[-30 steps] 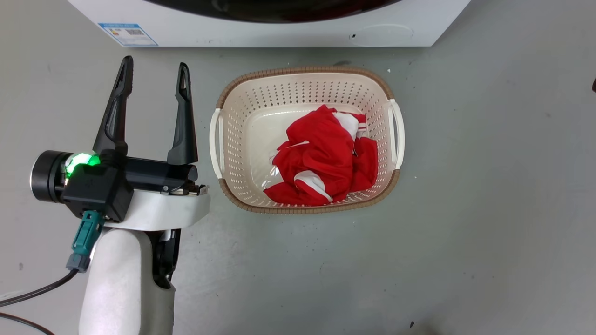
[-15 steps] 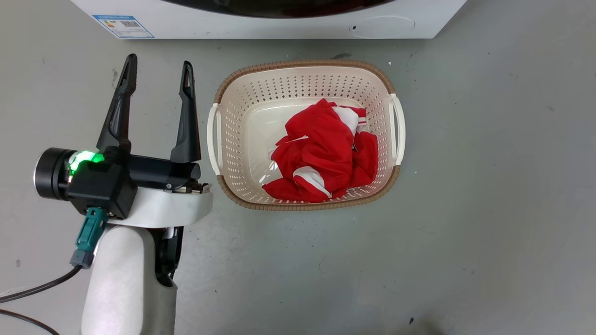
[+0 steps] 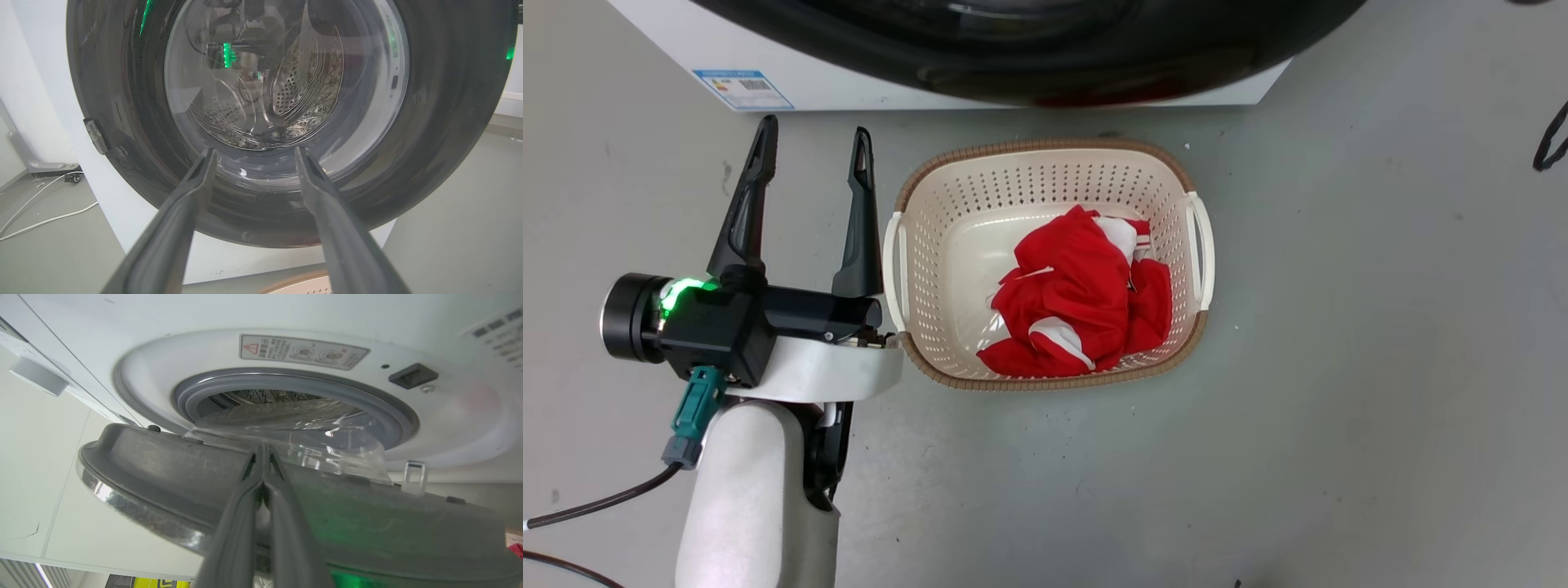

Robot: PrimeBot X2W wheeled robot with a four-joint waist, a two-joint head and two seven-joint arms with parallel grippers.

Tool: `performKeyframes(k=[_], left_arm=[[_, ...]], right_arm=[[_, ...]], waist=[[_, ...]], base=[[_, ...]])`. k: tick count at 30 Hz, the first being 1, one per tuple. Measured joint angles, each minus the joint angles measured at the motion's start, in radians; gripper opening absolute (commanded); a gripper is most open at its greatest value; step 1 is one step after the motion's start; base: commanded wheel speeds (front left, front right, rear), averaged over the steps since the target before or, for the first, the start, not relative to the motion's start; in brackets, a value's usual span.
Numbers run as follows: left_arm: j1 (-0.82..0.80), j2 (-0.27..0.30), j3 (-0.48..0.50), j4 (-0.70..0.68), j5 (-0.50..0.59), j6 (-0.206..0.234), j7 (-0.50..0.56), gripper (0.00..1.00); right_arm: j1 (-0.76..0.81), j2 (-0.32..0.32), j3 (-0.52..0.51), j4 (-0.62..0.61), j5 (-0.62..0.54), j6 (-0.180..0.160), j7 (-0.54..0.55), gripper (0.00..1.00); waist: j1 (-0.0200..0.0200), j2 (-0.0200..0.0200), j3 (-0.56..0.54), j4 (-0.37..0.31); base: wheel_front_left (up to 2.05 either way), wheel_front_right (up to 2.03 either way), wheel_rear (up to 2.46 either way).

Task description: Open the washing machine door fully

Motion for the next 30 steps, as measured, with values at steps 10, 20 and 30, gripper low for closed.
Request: performKeyframes(k=[10,20,30], left_arm=[[0.045,-0.001,0.002,0.027,-0.007,-0.002,0.000,1.00],[0.109,-0.002,0.006,0.051,-0.011,-0.007,0.000,1.00],[0.188,-0.002,0.004,0.059,-0.018,-0.009,0.000,1.00]], right_arm=[[0.110,0.000,0.053,-0.026,0.017,0.000,0.140,0.00],[0.216,0.034,0.117,-0.054,0.043,0.000,0.276,0.00],[0.361,0.099,0.197,-0.146,0.068,0.000,0.363,0.00]], waist=[[0.0000,0.0000,-0.089,-0.008],[-0.0001,0.0000,-0.195,-0.005],[-0.0001,0.0000,-0.285,0.016]], base=[[0.00,0.00,0.00],[0.00,0.00,0.00],[0.00,0.00,0.00]])
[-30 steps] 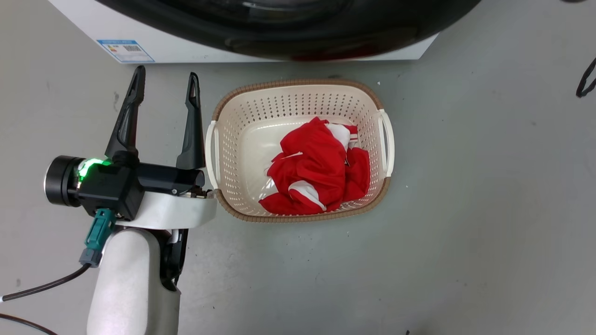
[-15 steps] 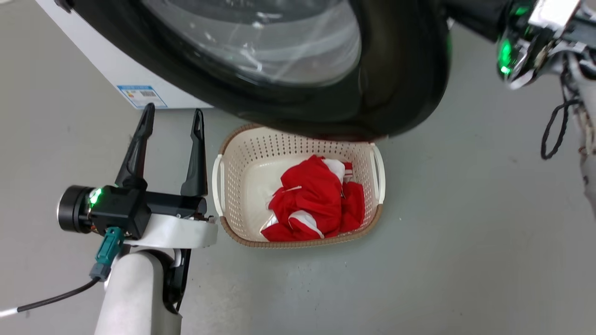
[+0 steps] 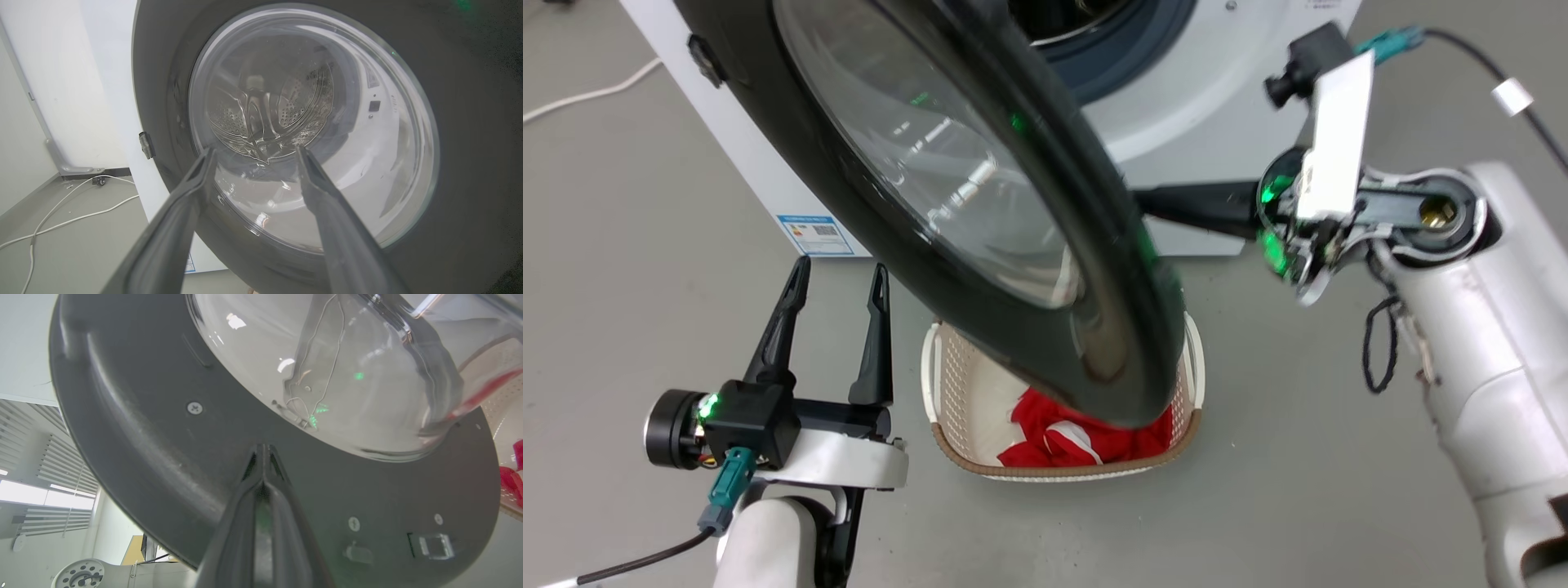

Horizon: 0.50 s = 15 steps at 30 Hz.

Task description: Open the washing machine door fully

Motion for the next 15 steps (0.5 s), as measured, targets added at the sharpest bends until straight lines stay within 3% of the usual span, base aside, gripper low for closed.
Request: performKeyframes(k=[15], left_arm=[[0.056,-0.001,-0.018,0.015,-0.019,0.003,0.000,1.00]], right_arm=[[0.157,0.078,0.078,-0.111,0.017,0.000,-0.035,0.00]], waist=[[-0.0001,0.0000,-0.096,0.079]], base=[[0.00,0.00,0.00]])
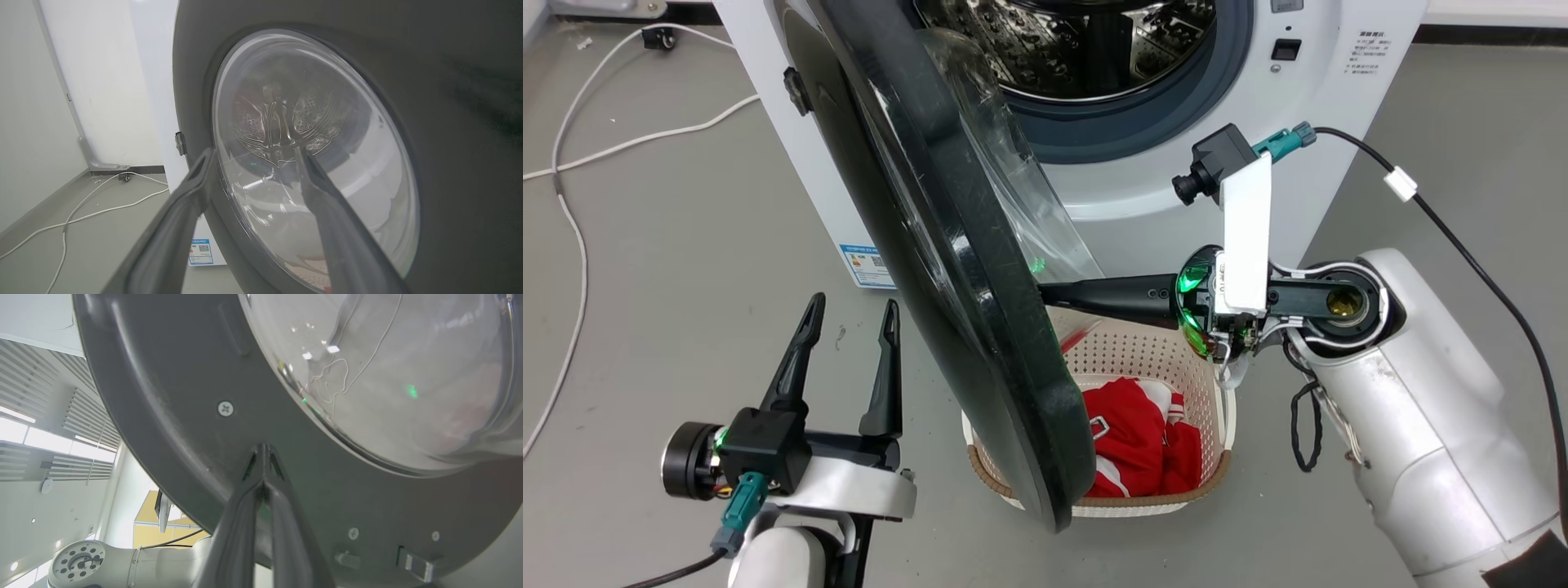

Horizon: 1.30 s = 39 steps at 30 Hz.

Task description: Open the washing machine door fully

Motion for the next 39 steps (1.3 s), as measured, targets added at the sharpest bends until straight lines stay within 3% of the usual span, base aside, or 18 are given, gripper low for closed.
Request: performKeyframes(k=[4,13,14,15,21,26,34,35,39], left_arm=[[0.011,0.000,-0.008,0.004,-0.008,0.006,0.000,1.00],[0.044,-0.001,0.009,0.012,-0.007,0.014,0.000,1.00],[0.046,-0.001,0.011,0.013,-0.007,0.015,0.000,1.00],[0.047,-0.001,0.012,0.013,-0.007,0.015,0.000,1.00],[0.063,-0.001,0.028,0.014,-0.004,0.015,0.000,1.00],[0.068,-0.001,0.040,0.016,-0.002,0.015,0.000,1.00],[0.071,-0.001,0.048,0.019,-0.001,0.015,0.000,1.00],[0.071,-0.001,0.049,0.018,-0.001,0.016,0.000,1.00],[0.072,-0.001,0.050,0.017,-0.001,0.016,0.000,1.00]], right_arm=[[0.029,0.012,-0.024,-0.022,0.002,0.000,-0.086,0.00],[0.183,0.004,-0.226,-0.134,0.002,0.000,-0.427,0.00],[0.211,0.000,-0.244,-0.140,0.001,0.000,-0.458,0.36],[0.243,-0.007,-0.256,-0.150,-0.007,0.000,-0.488,1.00],[0.418,-0.020,-0.341,-0.214,-0.061,0.000,-0.679,1.00],[0.551,-0.023,-0.367,-0.273,-0.204,0.000,-0.872,1.00],[0.651,-0.047,-0.367,-0.294,-0.649,0.000,-1.205,1.00],[0.661,-0.048,-0.382,-0.306,-0.801,0.000,-1.238,1.00],[0.681,-0.023,-0.459,-0.375,-1.110,0.000,-1.259,1.00]], waist=[[0.0001,0.0000,-0.015,-0.002],[0.0001,0.0000,-0.046,-0.047],[0.0002,0.0000,-0.049,-0.053],[0.0001,0.0000,-0.054,-0.058],[0.0001,0.0000,-0.069,-0.084],[0.0001,0.0000,-0.074,-0.094],[0.0001,0.0000,-0.076,-0.100],[0.0001,0.0000,-0.077,-0.100],[0.0001,0.0000,-0.076,-0.097]], base=[[0.00,0.00,0.00],[0.00,0.00,0.00],[0.00,0.00,0.00],[0.00,0.00,0.00],[0.00,0.00,0.00],[0.00,0.00,0.00],[0.00,0.00,0.00],[0.00,0.00,0.00],[0.00,0.00,0.00]])
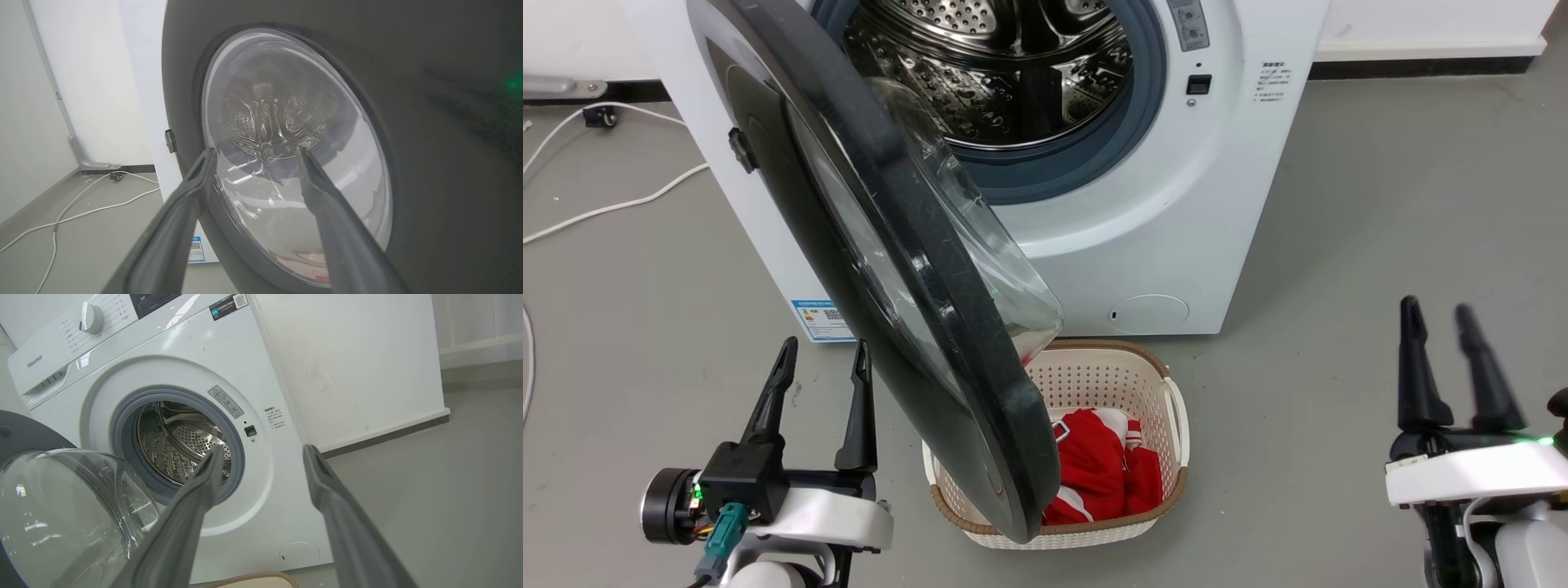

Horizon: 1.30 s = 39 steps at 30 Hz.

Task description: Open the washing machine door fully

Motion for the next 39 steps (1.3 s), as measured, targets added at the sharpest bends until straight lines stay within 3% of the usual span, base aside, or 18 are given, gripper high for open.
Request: performKeyframes(k=[6,11,22,36,37,38,39], left_arm=[[0.000,0.000,-0.001,-0.002,0.003,0.000,0.000,1.00],[0.000,0.000,-0.005,-0.002,0.004,-0.001,0.000,1.00],[0.007,0.000,-0.007,-0.005,0.008,-0.002,0.000,1.00],[0.010,0.000,-0.001,-0.001,0.011,-0.008,0.000,1.00],[0.010,0.000,0.000,-0.001,0.011,-0.009,0.000,0.78],[0.010,0.000,-0.001,-0.001,0.011,-0.010,0.000,0.27],[0.010,0.000,-0.001,-0.001,0.011,-0.010,0.000,0.00]], right_arm=[[0.050,0.052,-0.068,-0.165,-0.398,0.000,-0.004,1.00],[0.107,0.065,-0.041,-0.226,-0.542,0.000,-0.005,1.00],[0.167,0.067,-0.030,-0.132,-0.495,0.000,-0.005,1.00],[0.150,0.067,-0.030,-0.113,-0.474,0.000,-0.005,1.00],[0.150,0.067,-0.030,-0.113,-0.474,0.000,-0.005,1.00],[0.150,0.067,-0.031,-0.113,-0.473,0.000,-0.005,1.00],[0.150,0.067,-0.031,-0.113,-0.473,0.000,-0.005,1.00]], waist=[[0.0000,0.0000,-0.003,0.014],[0.0000,0.0000,-0.011,0.026],[0.0000,0.0000,-0.017,0.031],[0.0001,0.0000,-0.011,0.028],[0.0001,0.0000,-0.010,0.028],[0.0001,0.0000,-0.010,0.028],[0.0001,0.0000,-0.010,0.028]], base=[[0.00,0.00,0.00],[0.00,0.00,0.00],[0.00,0.00,0.00],[0.00,0.00,0.00],[0.00,0.00,0.00],[0.00,0.00,0.00],[0.00,0.00,0.00]])
